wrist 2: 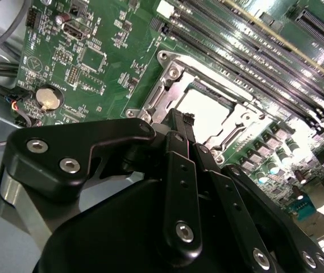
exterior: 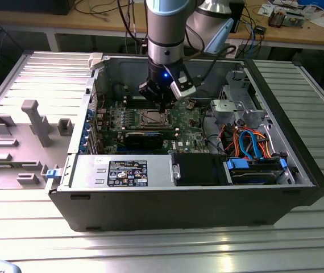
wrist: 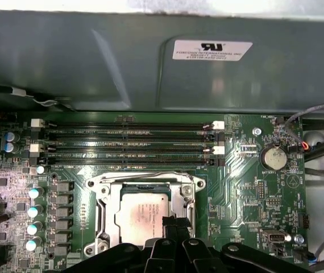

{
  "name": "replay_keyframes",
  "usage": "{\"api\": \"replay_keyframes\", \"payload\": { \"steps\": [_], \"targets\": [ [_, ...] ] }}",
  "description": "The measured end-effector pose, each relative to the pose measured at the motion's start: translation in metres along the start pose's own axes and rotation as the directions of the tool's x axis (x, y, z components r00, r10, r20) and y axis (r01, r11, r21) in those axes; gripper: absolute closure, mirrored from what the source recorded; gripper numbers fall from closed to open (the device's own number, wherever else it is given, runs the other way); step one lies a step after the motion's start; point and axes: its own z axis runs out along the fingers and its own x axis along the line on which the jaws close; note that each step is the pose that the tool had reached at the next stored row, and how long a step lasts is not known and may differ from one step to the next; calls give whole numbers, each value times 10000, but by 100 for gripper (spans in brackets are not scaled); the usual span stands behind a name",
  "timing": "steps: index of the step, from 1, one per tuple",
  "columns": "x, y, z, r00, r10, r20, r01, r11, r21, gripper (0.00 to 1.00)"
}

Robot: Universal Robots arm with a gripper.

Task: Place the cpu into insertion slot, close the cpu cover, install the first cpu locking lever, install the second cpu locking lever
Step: 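Install the second cpu locking lever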

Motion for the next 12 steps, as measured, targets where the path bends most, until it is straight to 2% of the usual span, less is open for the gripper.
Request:
{"api": "replay_keyframes", "payload": {
  "steps": [5,12],
  "targets": [
    [0,-63,-5,10000,0,0,0,10000,0,89],
    [0,-70,-6,10000,0,0,0,10000,0,89]
  ]
}}
